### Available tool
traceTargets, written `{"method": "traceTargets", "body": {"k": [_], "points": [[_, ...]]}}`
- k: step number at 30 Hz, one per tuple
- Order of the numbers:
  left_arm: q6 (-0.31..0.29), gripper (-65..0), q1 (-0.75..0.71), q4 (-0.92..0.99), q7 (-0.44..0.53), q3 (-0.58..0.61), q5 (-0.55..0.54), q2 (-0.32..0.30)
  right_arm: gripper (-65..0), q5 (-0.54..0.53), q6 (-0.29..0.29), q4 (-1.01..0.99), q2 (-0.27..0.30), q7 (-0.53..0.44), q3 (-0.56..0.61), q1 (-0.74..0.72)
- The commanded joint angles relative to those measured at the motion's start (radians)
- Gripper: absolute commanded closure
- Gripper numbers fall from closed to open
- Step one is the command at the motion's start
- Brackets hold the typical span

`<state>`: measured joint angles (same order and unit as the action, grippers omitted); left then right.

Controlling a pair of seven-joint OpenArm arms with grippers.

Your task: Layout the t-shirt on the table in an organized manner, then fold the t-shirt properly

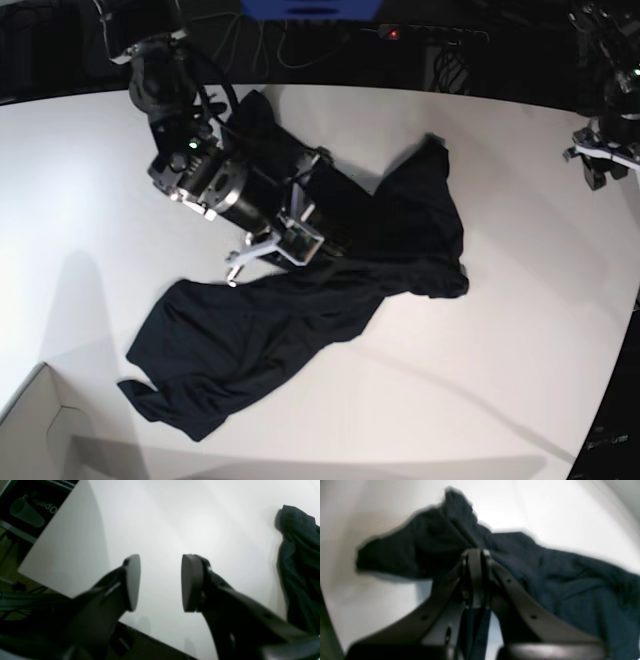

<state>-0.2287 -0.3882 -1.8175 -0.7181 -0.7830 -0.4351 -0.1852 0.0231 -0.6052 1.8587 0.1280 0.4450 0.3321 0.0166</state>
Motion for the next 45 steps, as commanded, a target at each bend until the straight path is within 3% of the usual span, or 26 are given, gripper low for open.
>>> {"method": "traceTargets", "body": {"k": [1, 5, 11, 19, 32, 39, 45], "points": [[0.002, -26.1, -0.001, -0.015, 0.022, -0.003, -0.006, -0.017, 0.0, -0.015, 0.003, 0.058, -0.001, -0.018, -0.004, -0.002], [0.002, -26.1, 0.001, -0.015, 0.022, -0.003, -0.006, -0.017, 0.0, -0.015, 0.003, 0.181, 0.026, -0.007, -0.021, 0.102], [0.002, -26.1, 0.03, -0.015, 0.021, -0.003, -0.006, -0.017, 0.0, -0.015, 0.003, 0.169, 0.052, -0.062, -0.075, 0.202], [0.002, -26.1, 0.056, -0.015, 0.021, 0.035, -0.009, -0.01, 0.0, -0.016, 0.003, 0.174, 0.055, -0.113, -0.322, 0.197], [0.001, -26.4, 0.051, -0.064, 0.022, 0.396, -0.014, -0.01, 0.0, -0.022, 0.001, 0.154, 0.049, -0.14, -0.784, 0.162], [0.001, -26.6, 0.051, -0.123, 0.022, 0.632, -0.014, -0.012, 0.0, -0.022, 0.001, 0.083, 0.048, -0.14, -0.893, 0.121], [0.004, -26.6, 0.051, -0.115, 0.021, 0.791, -0.006, -0.04, 0.0, -0.022, 0.001, 0.06, 0.049, -0.14, -0.913, 0.124]]}}
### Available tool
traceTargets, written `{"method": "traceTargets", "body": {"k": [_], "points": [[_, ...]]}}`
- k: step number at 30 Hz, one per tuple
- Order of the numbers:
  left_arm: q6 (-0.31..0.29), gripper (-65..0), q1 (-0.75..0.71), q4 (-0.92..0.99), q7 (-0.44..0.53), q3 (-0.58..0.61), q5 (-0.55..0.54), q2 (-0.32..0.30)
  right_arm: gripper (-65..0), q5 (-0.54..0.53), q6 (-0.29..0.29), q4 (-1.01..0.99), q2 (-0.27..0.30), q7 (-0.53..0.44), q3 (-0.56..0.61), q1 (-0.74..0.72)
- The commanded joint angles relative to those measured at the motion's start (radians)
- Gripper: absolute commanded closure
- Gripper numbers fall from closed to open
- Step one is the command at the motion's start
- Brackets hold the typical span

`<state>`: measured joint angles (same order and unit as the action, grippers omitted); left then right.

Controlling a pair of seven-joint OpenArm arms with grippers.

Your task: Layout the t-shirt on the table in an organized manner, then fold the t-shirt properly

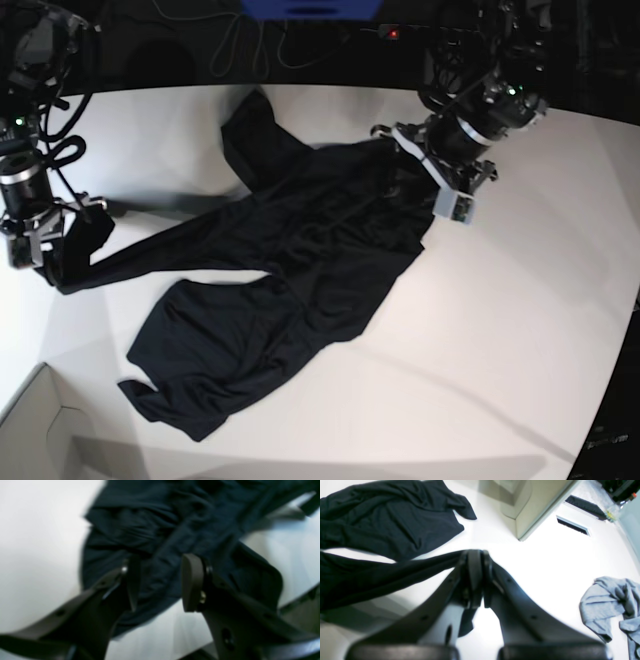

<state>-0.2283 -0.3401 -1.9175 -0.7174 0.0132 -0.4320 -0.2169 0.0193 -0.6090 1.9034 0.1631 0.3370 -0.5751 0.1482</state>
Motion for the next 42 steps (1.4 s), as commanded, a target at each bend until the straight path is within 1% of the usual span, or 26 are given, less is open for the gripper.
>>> {"method": "traceTargets", "body": {"k": [1, 5, 9, 12, 15, 17, 19, 22, 25, 28, 32, 35, 38, 40, 42], "points": [[0.007, -26.6, 0.002, -0.015, 0.02, 0.008, -0.009, -0.014, 0.0, -0.018, 0.005, 0.015, 0.014, -0.032, -0.006, -0.006], [0.011, -26.6, -0.001, 0.002, 0.02, 0.018, -0.009, -0.028, 0.0, -0.018, 0.005, 0.014, 0.014, -0.032, -0.006, -0.006], [0.011, -26.6, -0.006, 0.074, 0.029, 0.015, 0.008, -0.046, 0.0, -0.018, 0.005, 0.014, 0.016, -0.032, -0.007, -0.009], [0.011, -26.6, 0.014, 0.146, 0.031, -0.008, 0.043, -0.039, 0.0, -0.018, 0.005, 0.014, 0.016, -0.032, -0.007, -0.008], [0.007, -26.6, 0.055, 0.221, 0.031, -0.015, 0.051, -0.02, 0.0, -0.018, 0.005, 0.014, 0.014, -0.032, -0.007, -0.002], [0.011, -26.6, 0.083, 0.255, 0.031, -0.015, 0.051, -0.019, 0.0, -0.018, 0.005, 0.014, 0.013, -0.032, -0.007, 0.001], [0.011, -26.6, 0.118, 0.289, 0.031, -0.032, 0.051, -0.017, 0.0, -0.018, 0.004, 0.014, 0.0, -0.032, -0.007, 0.014], [0.011, -26.6, 0.172, 0.349, 0.031, -0.094, 0.051, -0.013, 0.0, -0.018, 0.004, 0.017, -0.01, -0.032, -0.004, 0.037], [0.007, -26.6, 0.241, 0.428, 0.031, -0.138, 0.051, -0.016, 0.0, -0.018, 0.002, 0.02, -0.053, -0.036, 0.007, 0.093], [0.005, -26.6, 0.321, 0.531, 0.032, -0.164, 0.052, -0.02, 0.0, -0.018, 0.002, 0.02, -0.096, -0.037, 0.042, 0.153], [0.005, -26.6, 0.422, 0.637, 0.032, -0.195, 0.057, -0.022, 0.0, -0.018, 0.002, 0.02, -0.121, -0.039, 0.105, 0.224], [0.004, -26.6, 0.502, 0.672, 0.032, -0.218, 0.123, -0.026, 0.0, -0.018, 0.002, 0.021, -0.141, -0.039, 0.154, 0.271], [0.004, -26.7, 0.573, 0.674, 0.034, -0.218, 0.18, -0.026, 0.0, -0.018, 0.002, 0.04, -0.141, -0.039, 0.194, 0.301], [0.004, -26.7, 0.603, 0.666, 0.034, -0.218, 0.196, -0.029, 0.0, -0.018, 0.002, 0.06, -0.141, -0.037, 0.223, 0.314], [0.004, -26.7, 0.643, 0.665, 0.034, -0.22, 0.19, -0.054, 0.0, -0.018, 0.002, 0.077, -0.141, -0.034, 0.263, 0.325]]}}
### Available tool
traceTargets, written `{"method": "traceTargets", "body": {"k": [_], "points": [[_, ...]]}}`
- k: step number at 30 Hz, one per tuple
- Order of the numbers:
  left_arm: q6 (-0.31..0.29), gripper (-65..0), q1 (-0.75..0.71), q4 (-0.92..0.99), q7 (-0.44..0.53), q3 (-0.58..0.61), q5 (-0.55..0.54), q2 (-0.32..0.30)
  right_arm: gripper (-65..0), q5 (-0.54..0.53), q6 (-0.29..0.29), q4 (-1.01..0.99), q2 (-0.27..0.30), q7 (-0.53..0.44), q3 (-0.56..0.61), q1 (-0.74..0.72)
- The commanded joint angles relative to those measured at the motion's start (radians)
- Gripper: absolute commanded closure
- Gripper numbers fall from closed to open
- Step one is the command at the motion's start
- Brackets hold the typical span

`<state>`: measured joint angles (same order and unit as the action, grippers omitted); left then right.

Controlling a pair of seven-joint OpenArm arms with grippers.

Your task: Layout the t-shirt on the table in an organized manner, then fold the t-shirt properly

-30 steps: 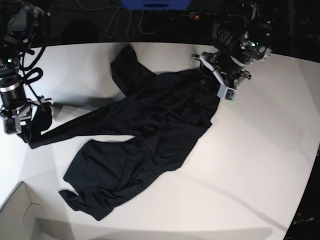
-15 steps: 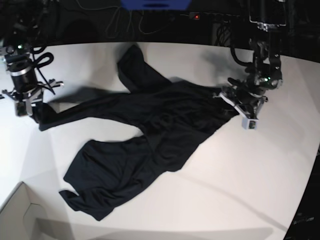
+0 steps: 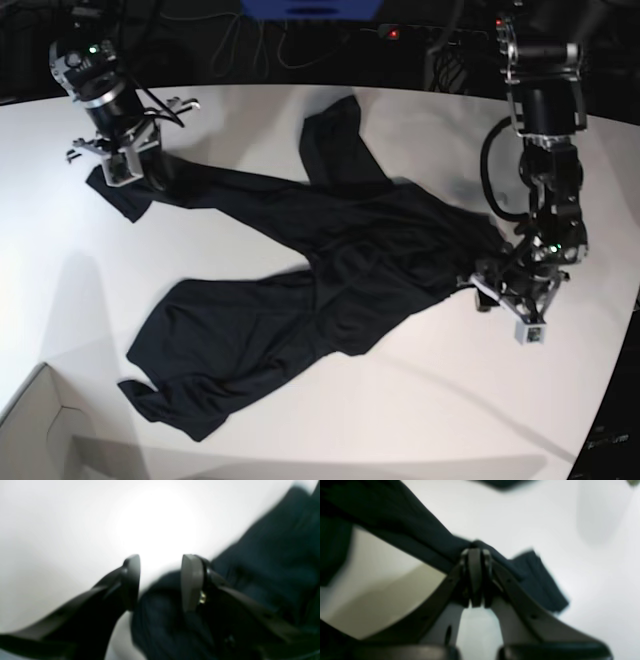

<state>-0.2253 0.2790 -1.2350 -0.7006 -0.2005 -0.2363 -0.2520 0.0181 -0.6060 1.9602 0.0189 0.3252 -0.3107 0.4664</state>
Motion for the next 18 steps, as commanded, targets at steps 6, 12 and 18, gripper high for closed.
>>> {"method": "traceTargets", "body": {"k": [6, 12, 18], "points": [[0.0, -26.7, 0.078, -0.052, 0.006, -0.021, -0.005, -0.042, 0.0, -0.011, -0.001, 0.02, 0.042, -0.019, 0.181, 0.039], [0.0, -26.7, -0.039, -0.213, 0.003, -0.089, -0.007, -0.04, 0.0, -0.011, -0.001, -0.003, 0.06, -0.019, 0.246, 0.05], [0.0, -26.7, -0.166, -0.265, 0.014, -0.092, -0.007, -0.039, -13.6, -0.011, -0.001, -0.023, 0.112, -0.019, 0.244, 0.048]]}}
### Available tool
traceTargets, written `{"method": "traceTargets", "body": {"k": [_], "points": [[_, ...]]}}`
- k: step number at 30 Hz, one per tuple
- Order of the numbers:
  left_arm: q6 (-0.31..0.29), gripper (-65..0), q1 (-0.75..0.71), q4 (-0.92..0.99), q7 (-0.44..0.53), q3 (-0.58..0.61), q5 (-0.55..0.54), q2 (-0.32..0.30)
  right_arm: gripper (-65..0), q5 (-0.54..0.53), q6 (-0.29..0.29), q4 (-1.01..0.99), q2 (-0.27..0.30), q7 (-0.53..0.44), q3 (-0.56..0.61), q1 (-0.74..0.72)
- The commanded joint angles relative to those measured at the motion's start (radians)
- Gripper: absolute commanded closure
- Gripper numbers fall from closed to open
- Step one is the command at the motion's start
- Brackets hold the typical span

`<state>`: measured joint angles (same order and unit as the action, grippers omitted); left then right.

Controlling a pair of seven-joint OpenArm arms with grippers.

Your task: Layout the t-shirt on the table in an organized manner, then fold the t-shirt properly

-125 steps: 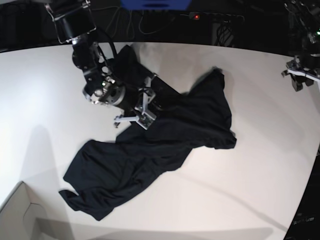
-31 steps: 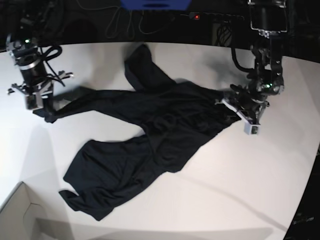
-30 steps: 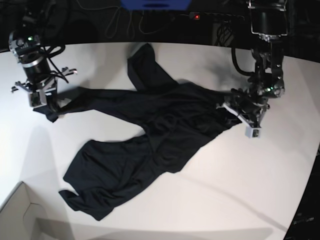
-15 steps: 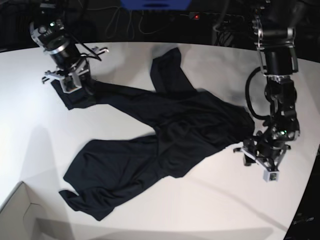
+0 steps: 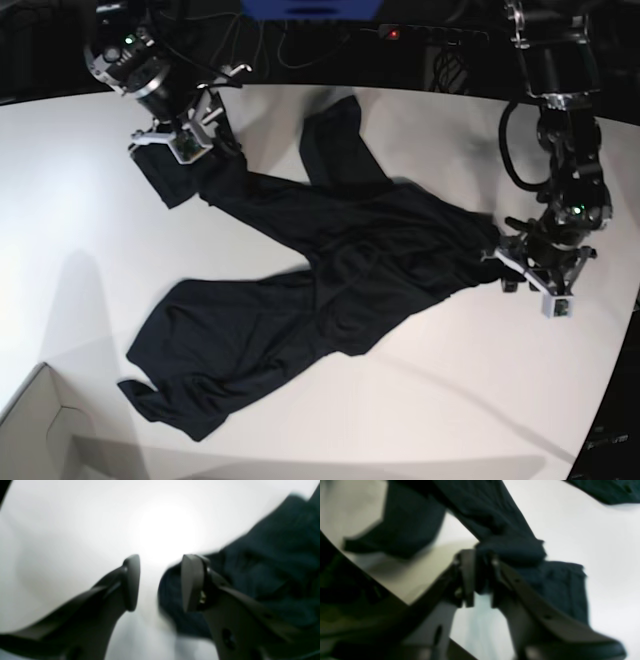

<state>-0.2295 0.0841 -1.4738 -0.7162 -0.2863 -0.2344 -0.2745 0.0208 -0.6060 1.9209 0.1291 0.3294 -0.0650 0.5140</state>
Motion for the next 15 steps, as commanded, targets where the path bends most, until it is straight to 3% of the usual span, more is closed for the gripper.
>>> {"method": "traceTargets", "body": {"k": [1, 6, 12, 15], "points": [[0.005, -26.7, 0.01, -0.032, 0.03, -0.014, -0.009, -0.016, -17.6, -0.014, -0.001, 0.019, 0.01, -0.025, -0.003, 0.001], [0.003, -26.7, -0.07, -0.074, 0.03, -0.17, -0.035, -0.001, -30.1, -0.014, -0.001, 0.079, 0.001, -0.029, -0.071, -0.015], [0.003, -26.7, -0.134, -0.08, 0.02, -0.336, -0.101, -0.006, -32.2, -0.015, -0.001, 0.087, -0.056, -0.025, -0.086, -0.097], [0.002, -26.7, -0.175, -0.094, 0.02, -0.359, -0.107, -0.006, -32.2, -0.015, -0.001, 0.084, -0.073, -0.025, -0.008, -0.127]]}}
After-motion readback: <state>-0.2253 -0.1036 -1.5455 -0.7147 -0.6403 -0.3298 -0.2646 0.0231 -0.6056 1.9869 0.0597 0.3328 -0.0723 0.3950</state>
